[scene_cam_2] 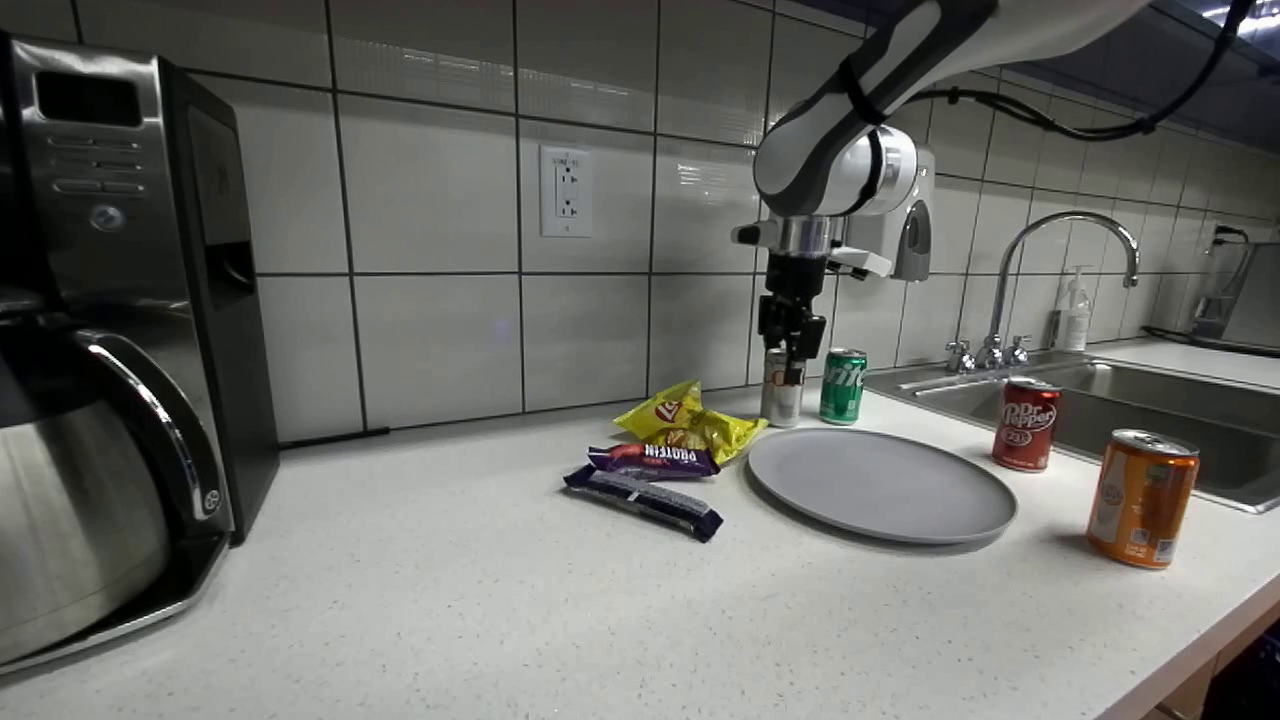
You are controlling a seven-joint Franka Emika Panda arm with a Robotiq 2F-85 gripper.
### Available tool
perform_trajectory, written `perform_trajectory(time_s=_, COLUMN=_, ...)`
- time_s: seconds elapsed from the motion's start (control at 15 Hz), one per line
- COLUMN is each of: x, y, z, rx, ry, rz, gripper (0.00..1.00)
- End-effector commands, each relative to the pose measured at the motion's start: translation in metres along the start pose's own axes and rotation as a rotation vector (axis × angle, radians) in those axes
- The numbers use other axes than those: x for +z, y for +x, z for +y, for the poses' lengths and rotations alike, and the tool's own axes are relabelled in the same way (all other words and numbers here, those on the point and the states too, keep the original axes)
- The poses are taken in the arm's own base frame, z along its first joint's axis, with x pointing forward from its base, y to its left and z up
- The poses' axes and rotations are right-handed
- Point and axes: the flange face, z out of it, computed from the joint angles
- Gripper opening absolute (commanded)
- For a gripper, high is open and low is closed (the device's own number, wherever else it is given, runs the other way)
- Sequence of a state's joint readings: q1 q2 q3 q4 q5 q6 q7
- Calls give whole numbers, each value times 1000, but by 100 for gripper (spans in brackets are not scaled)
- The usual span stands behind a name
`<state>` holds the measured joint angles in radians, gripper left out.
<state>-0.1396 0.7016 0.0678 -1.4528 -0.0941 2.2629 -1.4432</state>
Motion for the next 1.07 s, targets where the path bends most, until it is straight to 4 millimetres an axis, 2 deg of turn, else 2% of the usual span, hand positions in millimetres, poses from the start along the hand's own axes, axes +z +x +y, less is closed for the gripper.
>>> perform_trajectory(time_s=0.0, x=-12, y=6, z=-8, rx=-26, ry=-2, rz=8, gripper=39)
perform_trajectory(time_s=0.4, x=-16, y=14, z=-20, rx=-39, ry=-5, rz=10, gripper=39)
perform_trajectory(time_s=1.0, x=-33, y=15, z=-26, rx=-44, ry=-45, rz=7, gripper=39)
